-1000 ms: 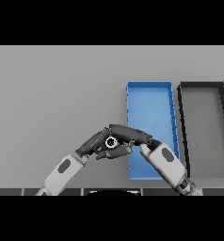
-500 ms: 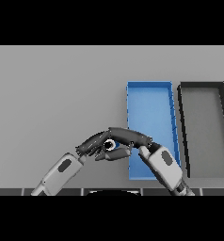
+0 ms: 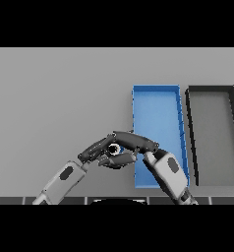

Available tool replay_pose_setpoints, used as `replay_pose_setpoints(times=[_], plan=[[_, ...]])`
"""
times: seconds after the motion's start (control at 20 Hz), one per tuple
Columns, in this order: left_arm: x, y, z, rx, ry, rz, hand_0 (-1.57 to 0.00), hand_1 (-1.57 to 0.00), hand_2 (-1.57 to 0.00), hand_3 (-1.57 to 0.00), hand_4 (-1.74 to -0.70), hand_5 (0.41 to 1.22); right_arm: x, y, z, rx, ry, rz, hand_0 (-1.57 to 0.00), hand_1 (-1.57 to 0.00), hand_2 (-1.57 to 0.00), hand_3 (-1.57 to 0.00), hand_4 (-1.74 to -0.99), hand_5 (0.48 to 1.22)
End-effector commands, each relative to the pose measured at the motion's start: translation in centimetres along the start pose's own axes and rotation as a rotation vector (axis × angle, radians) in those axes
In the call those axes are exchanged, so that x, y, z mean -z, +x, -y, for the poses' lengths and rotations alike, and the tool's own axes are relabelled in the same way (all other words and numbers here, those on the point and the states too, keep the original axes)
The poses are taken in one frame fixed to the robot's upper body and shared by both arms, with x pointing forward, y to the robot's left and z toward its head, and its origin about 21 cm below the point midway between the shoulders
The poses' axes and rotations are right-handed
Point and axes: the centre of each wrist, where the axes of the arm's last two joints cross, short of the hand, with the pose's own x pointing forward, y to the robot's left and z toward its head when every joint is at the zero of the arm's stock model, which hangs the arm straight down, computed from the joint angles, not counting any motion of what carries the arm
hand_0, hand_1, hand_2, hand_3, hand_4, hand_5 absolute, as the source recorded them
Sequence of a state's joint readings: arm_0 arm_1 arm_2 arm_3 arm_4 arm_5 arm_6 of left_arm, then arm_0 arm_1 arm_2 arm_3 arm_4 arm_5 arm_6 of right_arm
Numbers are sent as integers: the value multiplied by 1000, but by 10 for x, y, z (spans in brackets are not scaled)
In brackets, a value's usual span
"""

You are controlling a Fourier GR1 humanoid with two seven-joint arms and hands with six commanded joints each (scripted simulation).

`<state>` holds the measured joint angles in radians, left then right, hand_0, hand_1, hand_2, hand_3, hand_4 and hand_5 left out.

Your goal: Pick up the blue pipe and place it into the blue bin.

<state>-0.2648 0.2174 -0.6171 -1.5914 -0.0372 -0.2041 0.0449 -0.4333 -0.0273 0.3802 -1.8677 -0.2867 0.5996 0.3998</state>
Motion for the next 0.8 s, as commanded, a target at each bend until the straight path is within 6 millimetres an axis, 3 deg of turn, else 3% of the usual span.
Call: replay_pose_setpoints(times=[0.0, 0.05, 0.15, 0.3, 0.5, 0.75], plan=[[2, 0, 0, 0, 0, -14, -12, -12, -10, -11, -896, 555, 0, 3, 0, 23, -10, -18, -1571, -1571, -1571, -1571, -1490, 1221], [0, 0, -1, -2, 4, -12, -10, -9, -8, -9, -901, 548, -3, 7, 3, 68, -10, 0, -1571, -1571, -1571, -1571, -1491, 1221], [1, -2, 2, -10, -10, -29, -6, -5, -5, -5, -911, 534, -1, 21, 11, 108, -14, 12, -1571, -1571, -1571, -1571, -1581, 1221], [4, 2, 3, -19, -24, -46, -3, -2, -2, -2, -915, 507, -3, 40, 27, 184, -37, 22, -1571, -1571, -1571, -1571, -1659, 1221], [-2, -1, 4, -20, -28, -50, 0, 0, 0, 0, -917, 503, -5, 100, 61, 235, -86, 145, -1571, -1571, -1571, -1571, -1707, 1141], [-7, 1, 2, -2, -26, -23, 1, 1, 1, 1, -903, 495, -4, 147, 107, 134, -297, 210, -1571, -1571, -1571, -1571, -1730, 1110]])
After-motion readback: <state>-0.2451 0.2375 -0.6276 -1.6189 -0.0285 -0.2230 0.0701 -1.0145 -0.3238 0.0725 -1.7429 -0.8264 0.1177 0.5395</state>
